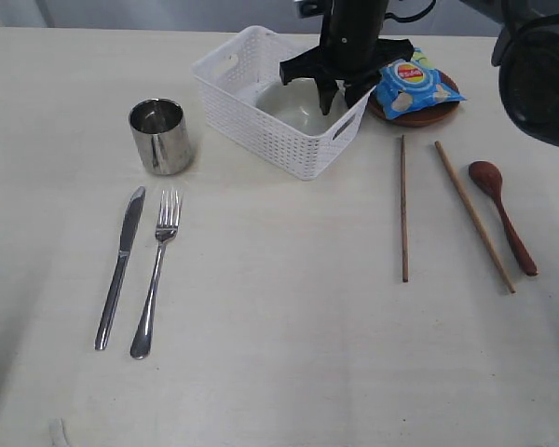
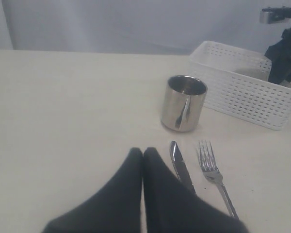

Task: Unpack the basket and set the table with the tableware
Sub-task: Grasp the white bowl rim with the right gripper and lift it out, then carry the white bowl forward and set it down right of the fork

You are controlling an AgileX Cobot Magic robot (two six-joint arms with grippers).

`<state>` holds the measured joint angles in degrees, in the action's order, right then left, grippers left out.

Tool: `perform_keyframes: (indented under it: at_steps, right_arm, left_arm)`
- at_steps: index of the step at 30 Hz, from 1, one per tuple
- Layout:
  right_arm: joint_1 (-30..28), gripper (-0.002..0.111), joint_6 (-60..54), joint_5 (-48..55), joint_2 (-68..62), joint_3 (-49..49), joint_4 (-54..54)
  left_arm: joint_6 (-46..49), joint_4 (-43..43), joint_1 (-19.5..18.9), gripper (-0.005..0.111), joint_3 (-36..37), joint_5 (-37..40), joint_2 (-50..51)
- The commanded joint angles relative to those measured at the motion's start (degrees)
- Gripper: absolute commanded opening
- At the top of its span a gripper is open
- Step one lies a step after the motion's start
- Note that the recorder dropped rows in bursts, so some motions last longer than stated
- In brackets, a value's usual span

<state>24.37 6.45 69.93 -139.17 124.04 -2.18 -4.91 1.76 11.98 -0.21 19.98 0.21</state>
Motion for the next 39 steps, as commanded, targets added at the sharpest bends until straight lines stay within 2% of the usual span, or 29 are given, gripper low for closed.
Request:
perform_keyframes:
  at_steps: [1,6,13,22,26,29,31,33,36,39]
  right_arm:
    - [-0.2,0.03,0.2,0.0,0.1,-0.2,0.8]
    - [-0.2,0.0,-1.9,0.0,-0.3,-0.2,0.6]
    - [-0.2,0.0,-2.0,0.0,-0.8,0.1,0.4]
    - [-0.4,0.0,-2.7,0.0,1.5,7.4,0.7]
    - [-4.3,0.0,-4.3,0.0,6.0,7.8,4.3]
    - [-9.3,0.0,-8.4,0.0,9.5,7.8,15.7]
    - [-11.0,0.0,-9.8,0.0,11.2,7.4,16.9]
    - [-12.3,0.0,-13.1,0.0,13.3,4.5,19.7]
    - [-14.8,0.0,-20.8,0.0,17.7,-5.0,30.5]
    - [-15.1,0.0,-24.9,0.0,22.4,-14.1,31.2]
  left_arm:
    - [0.2,0.0,0.3,0.0,0.2,-0.1,-0.2]
    - [0.2,0.0,0.3,0.0,0.2,-0.1,-0.2]
    - [0.2,0.0,0.3,0.0,0.2,-0.1,-0.2]
    - [0.2,0.0,0.3,0.0,0.2,-0.1,-0.2]
    - [0.2,0.0,0.3,0.0,0.2,-0.1,-0.2]
    - [0.2,0.0,0.3,0.0,0.2,-0.1,-0.2]
    - [0.2,0.0,0.3,0.0,0.2,-0.1,-0.2]
    - [0.2,0.0,0.3,0.0,0.2,-0.1,-0.2]
    - [0.2,0.0,0.3,0.0,0.2,-0.1,-0.2]
    - [0.2,0.0,0.3,0.0,0.2,-0.1,-0.2]
